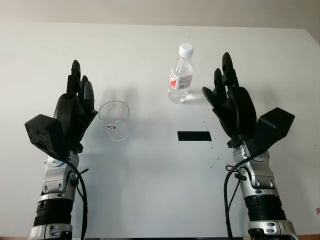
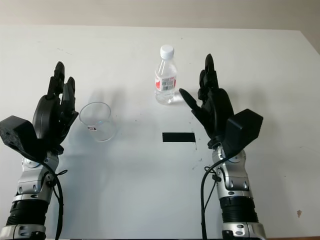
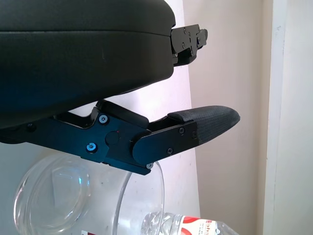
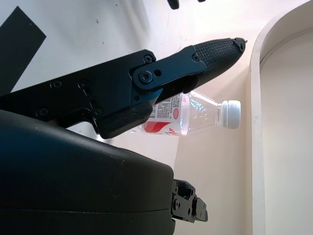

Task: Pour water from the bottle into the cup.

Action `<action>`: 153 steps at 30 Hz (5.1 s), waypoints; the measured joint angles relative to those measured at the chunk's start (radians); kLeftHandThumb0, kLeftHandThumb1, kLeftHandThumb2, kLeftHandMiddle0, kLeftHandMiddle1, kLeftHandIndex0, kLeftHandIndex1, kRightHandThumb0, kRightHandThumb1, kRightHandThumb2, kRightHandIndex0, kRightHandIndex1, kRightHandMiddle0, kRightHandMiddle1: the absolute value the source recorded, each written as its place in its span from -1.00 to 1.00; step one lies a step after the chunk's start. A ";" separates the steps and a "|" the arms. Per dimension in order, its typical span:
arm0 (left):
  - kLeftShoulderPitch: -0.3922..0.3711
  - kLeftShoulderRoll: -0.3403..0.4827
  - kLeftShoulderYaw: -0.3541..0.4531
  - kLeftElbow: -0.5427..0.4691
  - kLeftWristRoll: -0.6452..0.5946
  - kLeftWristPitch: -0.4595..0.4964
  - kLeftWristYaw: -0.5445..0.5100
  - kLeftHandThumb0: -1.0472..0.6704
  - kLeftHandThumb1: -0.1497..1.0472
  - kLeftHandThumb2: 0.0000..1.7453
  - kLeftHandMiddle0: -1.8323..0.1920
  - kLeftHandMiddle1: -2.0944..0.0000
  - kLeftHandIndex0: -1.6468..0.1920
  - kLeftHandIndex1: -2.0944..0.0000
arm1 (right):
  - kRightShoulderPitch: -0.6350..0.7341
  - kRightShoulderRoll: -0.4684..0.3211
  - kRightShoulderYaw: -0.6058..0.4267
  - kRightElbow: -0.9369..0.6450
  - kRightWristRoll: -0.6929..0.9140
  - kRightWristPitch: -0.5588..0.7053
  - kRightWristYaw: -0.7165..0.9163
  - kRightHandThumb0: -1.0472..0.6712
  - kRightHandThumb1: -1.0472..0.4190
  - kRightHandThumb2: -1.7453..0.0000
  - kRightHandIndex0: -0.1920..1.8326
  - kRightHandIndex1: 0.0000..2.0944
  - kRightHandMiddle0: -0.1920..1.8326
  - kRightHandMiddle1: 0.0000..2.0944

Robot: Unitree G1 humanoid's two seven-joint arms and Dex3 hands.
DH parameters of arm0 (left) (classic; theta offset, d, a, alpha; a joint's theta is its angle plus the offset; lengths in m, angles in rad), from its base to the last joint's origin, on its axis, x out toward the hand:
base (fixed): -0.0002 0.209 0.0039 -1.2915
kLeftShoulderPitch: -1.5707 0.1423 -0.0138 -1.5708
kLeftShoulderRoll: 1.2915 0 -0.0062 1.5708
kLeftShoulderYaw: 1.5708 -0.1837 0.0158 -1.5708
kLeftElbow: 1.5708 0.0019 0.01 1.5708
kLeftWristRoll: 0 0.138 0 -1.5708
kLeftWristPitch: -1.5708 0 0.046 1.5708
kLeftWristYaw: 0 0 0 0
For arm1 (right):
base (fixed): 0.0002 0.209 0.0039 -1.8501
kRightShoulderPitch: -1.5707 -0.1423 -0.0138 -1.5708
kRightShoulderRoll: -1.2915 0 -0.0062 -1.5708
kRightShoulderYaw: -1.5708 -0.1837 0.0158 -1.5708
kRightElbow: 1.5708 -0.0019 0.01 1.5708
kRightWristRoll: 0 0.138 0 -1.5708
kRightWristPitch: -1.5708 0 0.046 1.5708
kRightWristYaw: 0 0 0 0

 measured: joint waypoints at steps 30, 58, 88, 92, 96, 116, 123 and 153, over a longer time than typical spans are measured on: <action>-0.002 0.001 0.000 0.006 0.000 -0.002 0.001 -0.64 1.00 -0.22 0.92 0.95 0.95 0.94 | -0.418 -0.051 0.057 0.517 -0.180 -0.110 0.029 -0.92 -0.82 0.95 -1.00 -1.00 -1.00 -1.00; -0.006 0.001 0.001 0.014 -0.002 -0.007 0.010 -0.64 1.00 -0.23 0.91 0.95 0.94 0.95 | -0.617 0.070 -0.041 0.897 -0.061 -0.191 0.119 -0.24 -0.77 0.94 -0.99 0.49 -0.99 0.54; -0.044 -0.007 -0.004 0.055 0.001 -0.028 0.038 -0.66 1.00 -0.24 0.90 0.95 0.92 0.95 | -0.739 -0.012 0.277 0.947 -0.549 -0.395 -0.225 0.13 -1.00 0.83 0.12 1.00 0.03 1.00; -0.056 -0.010 -0.001 0.069 -0.003 -0.042 0.035 -0.58 1.00 -0.24 0.88 0.94 0.90 0.94 | -0.784 -0.022 0.366 0.951 -0.667 -0.415 -0.346 0.11 -1.00 0.84 0.09 1.00 -0.14 1.00; -0.058 -0.021 -0.001 0.071 -0.002 -0.046 0.056 -0.50 1.00 -0.20 0.87 0.94 0.89 0.94 | -0.822 -0.024 0.433 0.951 -0.746 -0.415 -0.407 0.11 -1.00 0.86 0.06 1.00 -0.37 1.00; -0.111 0.013 0.036 0.204 0.024 -0.082 0.081 -0.23 1.00 -0.40 0.90 0.95 0.90 0.95 | -0.841 -0.021 0.591 0.951 -0.900 -0.500 -0.594 0.12 -0.93 0.86 0.07 1.00 -0.16 1.00; -0.114 0.015 0.018 0.182 0.084 -0.063 0.151 -0.05 0.69 -0.14 0.85 0.95 0.85 0.95 | -0.866 -0.038 0.708 0.940 -1.067 -0.506 -0.809 0.05 -0.99 0.80 0.14 1.00 -0.15 1.00; -0.115 0.004 0.008 0.160 0.101 -0.061 0.162 -0.10 0.80 -0.25 0.80 0.95 0.80 0.94 | -0.971 -0.070 1.042 0.937 -1.432 -0.344 -1.188 -0.22 -0.92 0.94 0.27 1.00 -0.22 1.00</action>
